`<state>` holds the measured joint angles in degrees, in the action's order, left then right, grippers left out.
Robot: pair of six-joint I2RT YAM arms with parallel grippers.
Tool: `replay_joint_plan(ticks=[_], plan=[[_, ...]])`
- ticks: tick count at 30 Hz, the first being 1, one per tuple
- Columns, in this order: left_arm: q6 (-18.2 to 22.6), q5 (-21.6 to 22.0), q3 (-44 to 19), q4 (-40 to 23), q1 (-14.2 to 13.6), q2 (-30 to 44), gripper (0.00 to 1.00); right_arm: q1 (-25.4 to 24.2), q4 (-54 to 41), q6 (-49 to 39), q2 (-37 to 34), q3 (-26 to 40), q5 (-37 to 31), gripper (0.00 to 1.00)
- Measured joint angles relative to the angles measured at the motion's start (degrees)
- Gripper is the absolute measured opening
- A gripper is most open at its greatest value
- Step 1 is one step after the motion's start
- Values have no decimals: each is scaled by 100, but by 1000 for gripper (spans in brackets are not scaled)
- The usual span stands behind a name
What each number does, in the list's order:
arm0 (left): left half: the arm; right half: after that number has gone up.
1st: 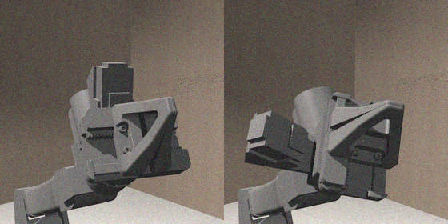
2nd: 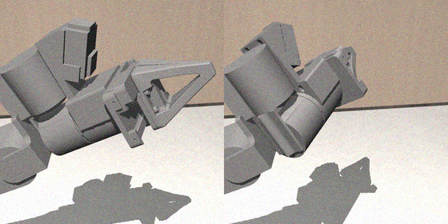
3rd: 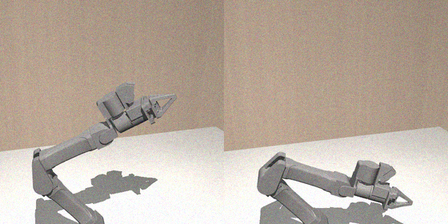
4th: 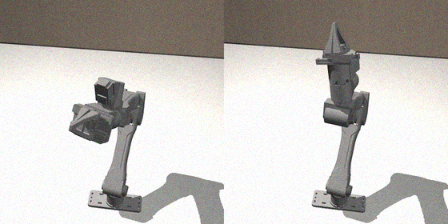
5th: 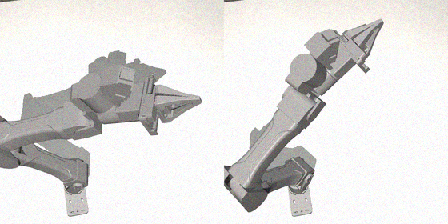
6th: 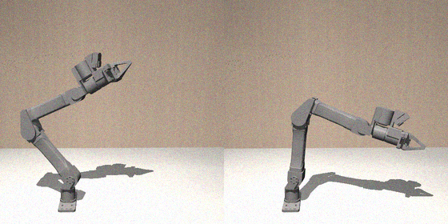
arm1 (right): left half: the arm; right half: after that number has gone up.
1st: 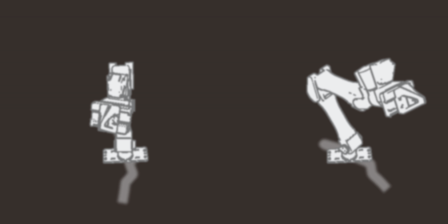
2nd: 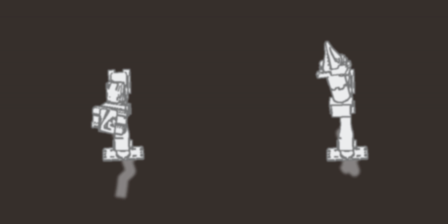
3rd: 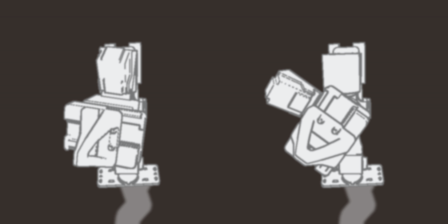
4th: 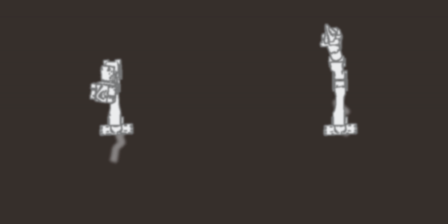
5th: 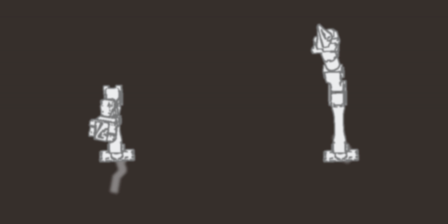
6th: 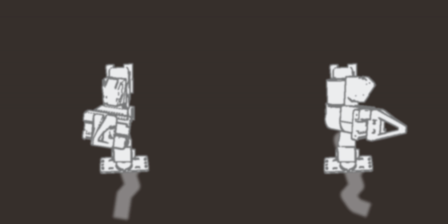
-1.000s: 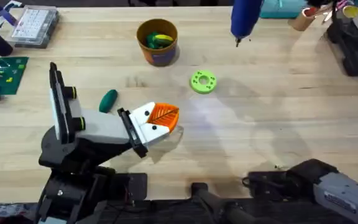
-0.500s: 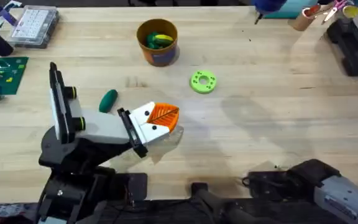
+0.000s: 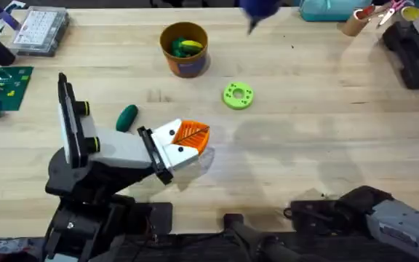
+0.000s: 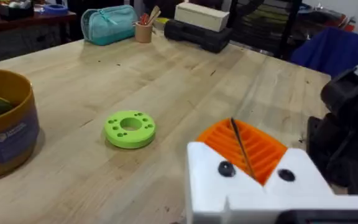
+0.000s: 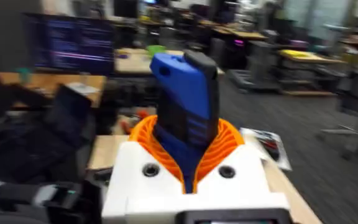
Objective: Pick up the gripper from the table and insert it into the empty holder that is missing its gripper. Then pick up a screw, insert it into the mounting hole, and use the screwdriver to tighten it. Finally, clean up the table by picking up the vegetable and placing it into the bucket.
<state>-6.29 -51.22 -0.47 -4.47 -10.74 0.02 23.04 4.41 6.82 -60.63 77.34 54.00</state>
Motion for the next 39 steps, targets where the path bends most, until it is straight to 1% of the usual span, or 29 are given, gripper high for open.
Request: replay_joint_plan(ticks=[6,10,13,19,23,29,33,39], plan=[[-3,0,0,0,0,1,19,623,580,156,-335,2,314,49],[-2,0,0,0,0,-1,19,878,685,178,-504,2,385,47],[-3,0,0,0,0,0,19,977,684,182,-601,2,410,47],[-3,0,0,0,0,1,20,1016,607,261,-658,2,418,48],[-3,0,0,0,0,0,20,1285,617,225,-814,11,421,47],[-3,0,0,0,0,-1,19,1676,582,165,-1272,11,420,46],[-3,0,0,0,0,1,20,1737,579,78,-1474,11,490,48],[-3,0,0,0,0,0,19,1742,595,-55,-1483,2,588,47]])
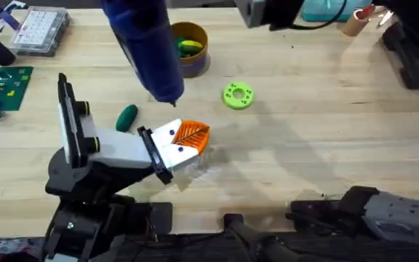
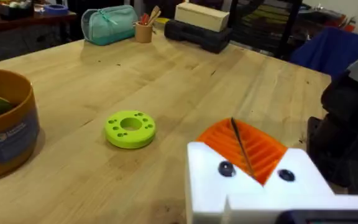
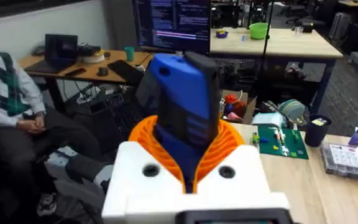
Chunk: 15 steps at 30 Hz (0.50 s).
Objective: Pick up the gripper from the table and insert it into the empty holder that is missing its gripper. Then pick up a screw, insert it into the mounting hole, and use the screwdriver to tighten it. Finally, clean up the table by picking up the vegetable and placing it into the bucket.
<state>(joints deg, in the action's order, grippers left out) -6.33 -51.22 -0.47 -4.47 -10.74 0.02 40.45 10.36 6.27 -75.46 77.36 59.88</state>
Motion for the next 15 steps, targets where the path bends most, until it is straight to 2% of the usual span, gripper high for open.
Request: replay_joint_plan(ticks=[15], plan=[[-11,0,0,0,0,0,19,53,823,-73,7,-919,143,47]])
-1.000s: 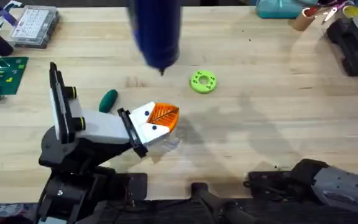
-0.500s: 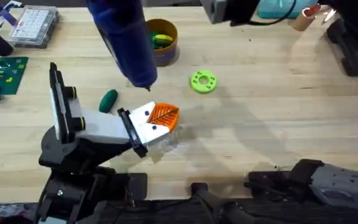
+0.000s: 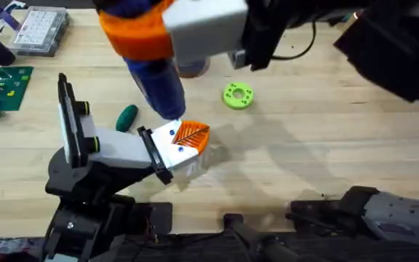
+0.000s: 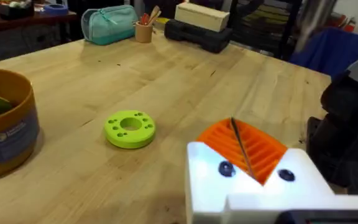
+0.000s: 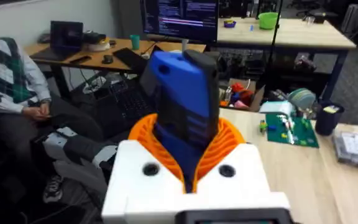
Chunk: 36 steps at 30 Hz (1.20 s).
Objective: Pick up the gripper from the table and insert it into the empty holder that is missing its gripper. Then pick up a screw, insert it into the mounting hole, and use the screwdriver to tighten it. Finally, clean up the table by picking up the vegetable and placing it into the bucket.
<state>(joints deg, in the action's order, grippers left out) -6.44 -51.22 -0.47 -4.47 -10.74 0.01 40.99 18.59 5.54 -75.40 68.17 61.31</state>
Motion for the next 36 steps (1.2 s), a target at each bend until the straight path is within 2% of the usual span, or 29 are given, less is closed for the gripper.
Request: replay_joint_plan(ticks=[12,25,36], plan=[[-2,0,0,0,0,2,20,197,93,-154,-30,-194,-38,47],[-2,0,0,0,0,2,19,199,316,-171,-587,-219,-40,47],[-2,0,0,0,0,2,19,197,1126,-58,-588,-656,-38,46]])
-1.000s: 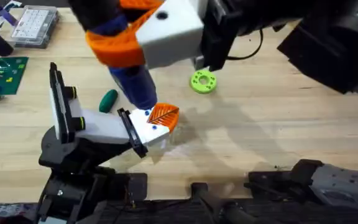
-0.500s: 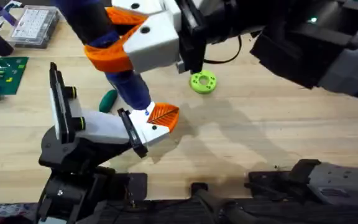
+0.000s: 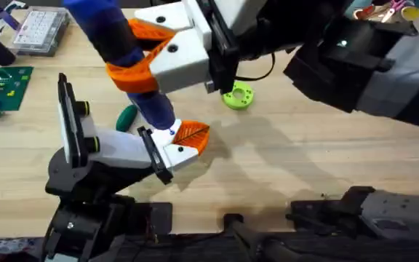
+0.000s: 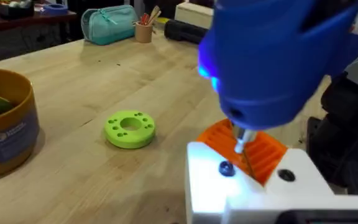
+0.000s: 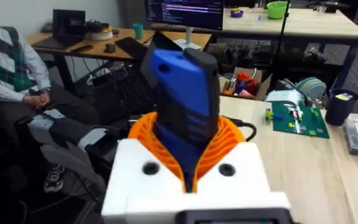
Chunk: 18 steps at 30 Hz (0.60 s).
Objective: Pick up the gripper from the table and insert it into the empty holder that is missing its gripper. Then pick up a screw, insert it into the mounting hole, and use the screwdriver to tighten it. Finally, clean up the table by picking up the vegetable and placing it into the bucket.
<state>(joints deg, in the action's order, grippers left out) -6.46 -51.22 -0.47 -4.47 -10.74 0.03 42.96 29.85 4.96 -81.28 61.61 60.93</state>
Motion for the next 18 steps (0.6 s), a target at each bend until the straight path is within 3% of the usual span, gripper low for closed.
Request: replay_joint_plan(ticks=[18], plan=[[0,0,0,0,0,0,18,0,-13,36,0,-82,-2,47]])
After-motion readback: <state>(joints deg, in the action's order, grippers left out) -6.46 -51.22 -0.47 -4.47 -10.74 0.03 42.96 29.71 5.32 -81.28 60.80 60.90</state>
